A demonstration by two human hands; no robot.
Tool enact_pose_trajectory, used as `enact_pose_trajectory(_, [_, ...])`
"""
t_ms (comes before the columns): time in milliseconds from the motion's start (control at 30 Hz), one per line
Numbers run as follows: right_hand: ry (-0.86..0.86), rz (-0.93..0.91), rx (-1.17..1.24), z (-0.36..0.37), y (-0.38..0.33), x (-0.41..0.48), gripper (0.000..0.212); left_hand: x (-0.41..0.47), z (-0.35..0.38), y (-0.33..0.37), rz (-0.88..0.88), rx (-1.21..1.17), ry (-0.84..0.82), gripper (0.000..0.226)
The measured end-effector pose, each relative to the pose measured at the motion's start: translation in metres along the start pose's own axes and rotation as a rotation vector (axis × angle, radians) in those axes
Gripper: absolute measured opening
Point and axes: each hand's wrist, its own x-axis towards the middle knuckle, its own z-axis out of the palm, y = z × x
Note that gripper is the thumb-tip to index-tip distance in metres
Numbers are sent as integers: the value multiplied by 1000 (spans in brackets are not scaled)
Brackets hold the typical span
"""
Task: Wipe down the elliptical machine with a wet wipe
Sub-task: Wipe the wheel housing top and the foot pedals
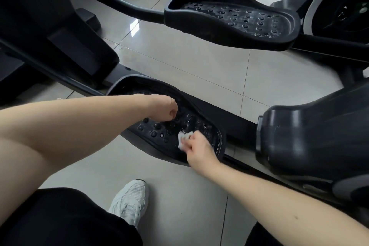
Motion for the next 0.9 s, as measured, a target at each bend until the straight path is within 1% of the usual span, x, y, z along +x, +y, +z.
enact_pose_trajectory(33, [-38,-50,-45,0,1,-12,14,-1,-1,0,-2,2,0,27])
enact_pose_trajectory(100, [-52,-127,-126,2,12,-16,15,-1,-2,0,-8,-3,2,28])
enact_pose_trajectory(167, [23,-142,-118,0,20,1,16,-1,-1,-1,-8,-9,7,28])
enact_pose_trajectory(233, [182,-141,-127,1,26,30,13,1,0,-2,-9,-14,12,28])
enact_pose_trajectory(300, [292,-46,-54,-4,24,61,8,3,1,-3,-14,-9,9,28])
enact_pose_trajectory(367, [324,-13,-11,-7,24,85,7,3,-1,-2,-16,-1,14,29])
enact_pose_trajectory(433, [339,-31,-18,-3,26,97,11,4,-2,-3,-18,2,25,29])
enact_pose_trajectory(500, [342,-65,-25,6,22,93,15,4,-3,-6,-26,7,30,30])
enact_pose_trajectory(533, [342,-122,-28,9,18,87,15,4,-3,-8,-30,13,35,30])
enact_pose_trajectory(600, [318,-318,-36,19,10,67,13,4,-2,-14,-35,7,43,29])
enact_pose_trajectory(633, [280,-411,-31,23,7,54,13,3,-1,-16,-32,4,44,29])
enact_pose_trajectory(700, [163,-537,-10,26,4,31,13,3,0,-19,-30,5,42,29])
enact_pose_trajectory(733, [113,-571,0,25,6,23,13,2,0,-20,-30,2,39,29])
enact_pose_trajectory(833, [-13,-594,6,16,9,21,13,-2,-1,-23,-41,-17,35,28])
enact_pose_trajectory(900, [-40,-689,-27,8,7,34,15,-4,0,-26,-49,-21,44,27])
